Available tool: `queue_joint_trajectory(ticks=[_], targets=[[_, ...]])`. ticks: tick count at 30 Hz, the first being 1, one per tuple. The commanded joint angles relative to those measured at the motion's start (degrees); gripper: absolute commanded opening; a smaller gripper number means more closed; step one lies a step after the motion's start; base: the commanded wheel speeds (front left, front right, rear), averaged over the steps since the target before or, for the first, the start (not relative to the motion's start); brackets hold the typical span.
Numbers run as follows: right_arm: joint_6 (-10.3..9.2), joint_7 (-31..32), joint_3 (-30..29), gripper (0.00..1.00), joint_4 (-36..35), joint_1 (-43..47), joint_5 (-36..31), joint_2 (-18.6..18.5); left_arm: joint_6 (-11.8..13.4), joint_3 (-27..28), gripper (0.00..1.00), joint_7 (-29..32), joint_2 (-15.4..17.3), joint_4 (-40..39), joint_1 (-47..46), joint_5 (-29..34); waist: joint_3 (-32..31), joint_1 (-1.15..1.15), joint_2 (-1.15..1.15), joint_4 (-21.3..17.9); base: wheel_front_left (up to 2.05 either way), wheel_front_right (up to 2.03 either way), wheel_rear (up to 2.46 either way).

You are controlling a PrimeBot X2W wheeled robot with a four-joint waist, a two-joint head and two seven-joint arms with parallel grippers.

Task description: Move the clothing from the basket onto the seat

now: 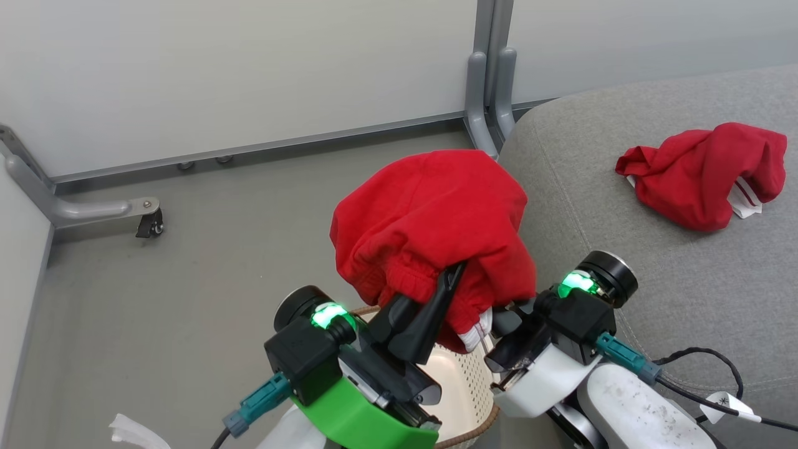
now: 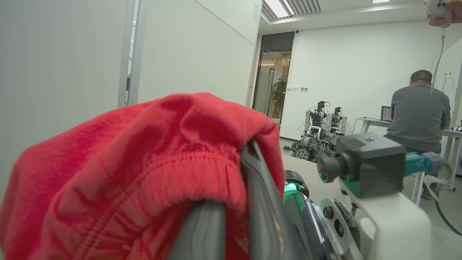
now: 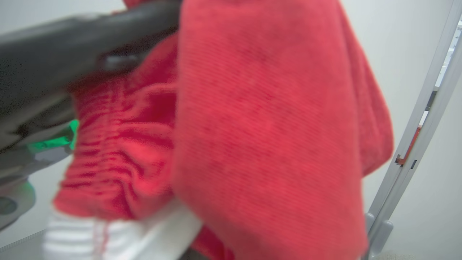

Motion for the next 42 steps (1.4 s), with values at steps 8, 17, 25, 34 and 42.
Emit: queue_joint_trajectory(ticks=[8,17,25,34,42], targets=[[-0.1,0.0,-0.9,0.0,-0.9,0.8,1.2,0.3,-0.3,0.7,0.0,0.0,0.0,0.5,-0.1,-0.1,0.2,0.0,0.0,-0.5,0.0,0.0,0.0],[-0.1,0.0,-3.6,0.0,-2.7,1.7,2.4,1.4,-0.3,1.4,1.0,0.0,-0.3,1.0,0.2,0.7,0.2,0.0,0.0,-0.6,0.0,0.0,0.0],[-0.1,0.0,-8.9,0.0,-4.3,3.0,3.3,2.0,-0.2,2.1,1.0,0.0,2.3,1.9,2.2,0.4,-0.1,0.0,0.0,-0.6,0.0,0.0,0.0],[-0.1,0.0,-13.5,0.0,-5.2,4.4,2.6,2.3,-0.2,5.2,1.0,0.0,4.5,3.2,5.5,-0.2,-0.6,0.0,0.0,-0.2,0.0,0.0,0.0],[-0.1,0.0,-17.7,0.0,-5.8,6.9,2.5,2.5,-0.2,14.8,1.0,0.0,4.4,8.0,10.3,3.3,-1.4,0.0,0.0,0.7,0.0,0.0,0.0]])
